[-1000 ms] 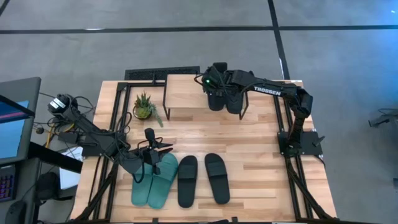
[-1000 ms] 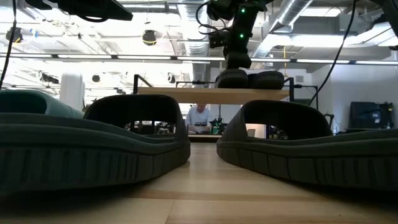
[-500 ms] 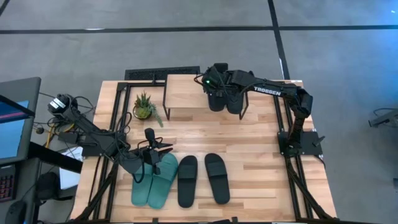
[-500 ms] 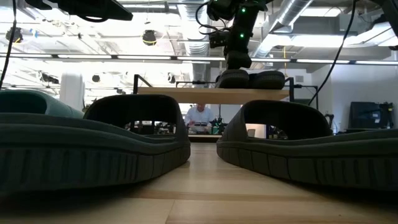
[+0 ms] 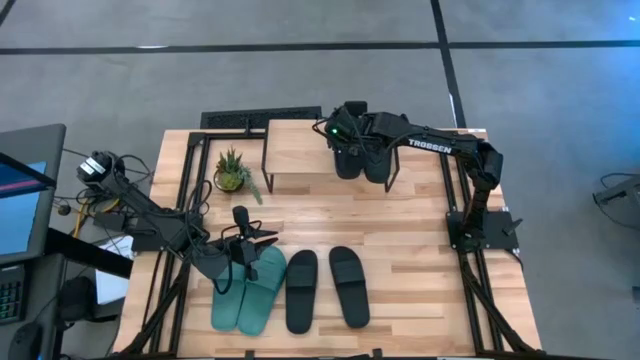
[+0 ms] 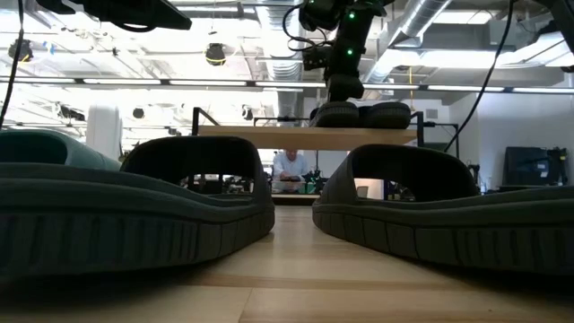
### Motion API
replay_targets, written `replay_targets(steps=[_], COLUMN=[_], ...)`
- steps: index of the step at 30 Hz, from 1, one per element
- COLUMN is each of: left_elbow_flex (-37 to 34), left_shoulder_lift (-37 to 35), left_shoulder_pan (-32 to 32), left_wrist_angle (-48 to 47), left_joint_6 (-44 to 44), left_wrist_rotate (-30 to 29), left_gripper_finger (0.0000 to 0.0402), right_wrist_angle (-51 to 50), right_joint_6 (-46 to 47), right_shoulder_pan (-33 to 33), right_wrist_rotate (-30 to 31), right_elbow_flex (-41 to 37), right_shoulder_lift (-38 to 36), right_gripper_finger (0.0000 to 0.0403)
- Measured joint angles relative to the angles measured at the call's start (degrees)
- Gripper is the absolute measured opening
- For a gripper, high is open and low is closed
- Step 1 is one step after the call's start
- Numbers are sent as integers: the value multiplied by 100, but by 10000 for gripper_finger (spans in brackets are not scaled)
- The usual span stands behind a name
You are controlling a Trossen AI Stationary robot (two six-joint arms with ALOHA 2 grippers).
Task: Pick and place slides into the shelf
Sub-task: Put the black slipper on the shelf, then put the black slipper under the shelf
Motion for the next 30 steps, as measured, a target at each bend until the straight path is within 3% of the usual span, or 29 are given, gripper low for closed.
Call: replay_targets(steps=[19, 30], left_elbow_flex=[0, 0], left_shoulder_lift=[1, 1], left_shoulder_pan=[2, 1], left_wrist_angle=[3, 4], left_joint_6=[-37, -80], left_wrist_rotate=[-7, -7], left_gripper_finger=[55, 55], right_wrist_angle=[7, -301], right_joint_6=[-3, 102], right_shoulder_pan=[179, 314], right_wrist_rotate=[178, 165], right_elbow_flex=[7, 387], right_shoulder_lift=[-2, -4], right_gripper_finger=[72, 72])
